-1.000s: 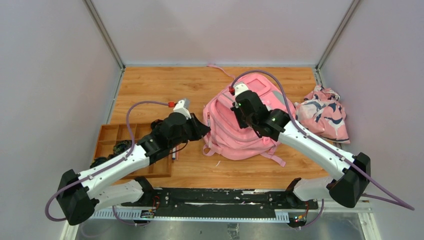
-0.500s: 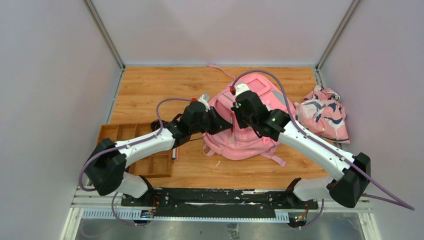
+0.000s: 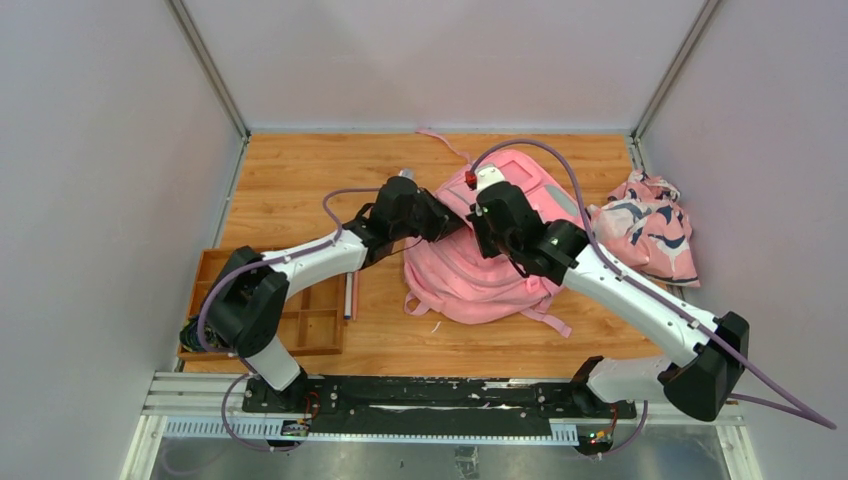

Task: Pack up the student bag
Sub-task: Place the stationery in the student bag.

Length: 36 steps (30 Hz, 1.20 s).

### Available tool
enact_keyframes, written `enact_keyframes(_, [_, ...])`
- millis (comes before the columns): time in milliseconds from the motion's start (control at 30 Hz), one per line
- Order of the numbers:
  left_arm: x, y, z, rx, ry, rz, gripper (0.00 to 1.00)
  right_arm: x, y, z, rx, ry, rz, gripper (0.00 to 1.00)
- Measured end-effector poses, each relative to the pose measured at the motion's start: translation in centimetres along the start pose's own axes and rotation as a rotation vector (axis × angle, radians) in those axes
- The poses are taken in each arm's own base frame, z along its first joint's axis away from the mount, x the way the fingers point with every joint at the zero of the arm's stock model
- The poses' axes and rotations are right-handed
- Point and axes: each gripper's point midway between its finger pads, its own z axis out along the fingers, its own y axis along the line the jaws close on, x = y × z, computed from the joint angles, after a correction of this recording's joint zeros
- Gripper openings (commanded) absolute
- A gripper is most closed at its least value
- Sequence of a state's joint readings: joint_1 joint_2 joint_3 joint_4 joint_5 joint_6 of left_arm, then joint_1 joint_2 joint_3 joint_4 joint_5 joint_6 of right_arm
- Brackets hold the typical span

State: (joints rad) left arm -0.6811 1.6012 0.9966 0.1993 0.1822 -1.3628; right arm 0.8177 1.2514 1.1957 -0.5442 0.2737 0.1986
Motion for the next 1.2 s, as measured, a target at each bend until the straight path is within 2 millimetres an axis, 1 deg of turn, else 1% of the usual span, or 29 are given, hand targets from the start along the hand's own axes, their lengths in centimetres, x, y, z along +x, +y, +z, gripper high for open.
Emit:
enact_keyframes(33, [-0.1, -0.3, 0.5, 0.003, 0.000, -0.010, 0.40, 0.0, 0.0, 0.0, 0.000, -0.001, 0.002, 0.00])
enact_keyframes(67, [-0.1, -0.4, 0.8, 0.003, 0.005, -0.013, 0.48, -0.1, 0.0, -0.1, 0.000, -0.003, 0.004, 0.00])
enact_keyframes(100, [-0.1, -0.3, 1.3, 0.001, 0.011, -0.020, 0.53, -0.2, -0.1, -0.1, 0.003, -0.007, 0.007, 0.00])
enact_keyframes(167, [0.3, 0.2, 1.9, -0.012, 0.031, -0.033, 0.53, -0.4, -0.3, -0.3, 0.010, -0.017, 0.014, 0.00])
enact_keyframes(233, [0.6, 0.6, 2.1, -0.021, 0.044, -0.040, 0.52, -0.4, -0.4, -0.5, 0.012, -0.021, 0.017, 0.00])
enact_keyframes(367, [0.9, 0.4, 1.2, -0.009, 0.042, -0.013, 0.48, -0.5, -0.5, -0.8, 0.010, -0.025, 0.024, 0.00])
enact_keyframes(467, [1.3, 0.5, -0.6, 0.003, 0.033, 0.037, 0.46, -0.3, -0.4, -0.7, 0.007, -0.020, 0.025, 0.00])
enact_keyframes(633, [2.8, -0.3, -4.8, 0.053, 0.035, 0.188, 0.42, -0.1, -0.2, -0.6, -0.001, -0.016, 0.027, 0.00])
enact_keyframes(733, [3.5, 0.7, -6.9, 0.037, 0.045, 0.285, 0.42, 0.0, -0.2, -0.5, -0.003, -0.016, 0.027, 0.00])
enact_keyframes(767, [3.5, 1.5, -7.6, -0.002, 0.038, 0.328, 0.42, 0.0, -0.1, -0.5, -0.005, -0.016, 0.027, 0.00])
enact_keyframes(833, [2.8, 3.0, -8.9, -0.082, 0.001, 0.398, 0.43, 0.1, -0.1, -0.4, -0.007, -0.017, 0.027, 0.00])
enact_keyframes(900, [1.5, 5.2, -10.4, -0.197, -0.064, 0.457, 0.43, 0.1, 0.0, -0.3, -0.012, -0.016, 0.027, 0.00])
enact_keyframes(967, [0.0, 7.8, -12.0, -0.328, -0.130, 0.503, 0.44, 0.1, 0.1, -0.3, -0.014, -0.017, 0.027, 0.00])
enact_keyframes(1033, [-1.5, 11.1, -13.5, -0.486, -0.183, 0.546, 0.45, 0.2, 0.2, -0.2, -0.017, -0.014, 0.027, 0.00])
enact_keyframes(1133, [-2.5, 15.6, -15.3, -0.693, -0.191, 0.606, 0.48, 0.3, 0.3, -0.1, -0.021, -0.009, 0.024, 0.00])
enact_keyframes(1200, [-2.9, 18.0, -16.1, -0.807, -0.171, 0.643, 0.49, 0.3, 0.3, 0.0, -0.023, -0.006, 0.024, 0.00])
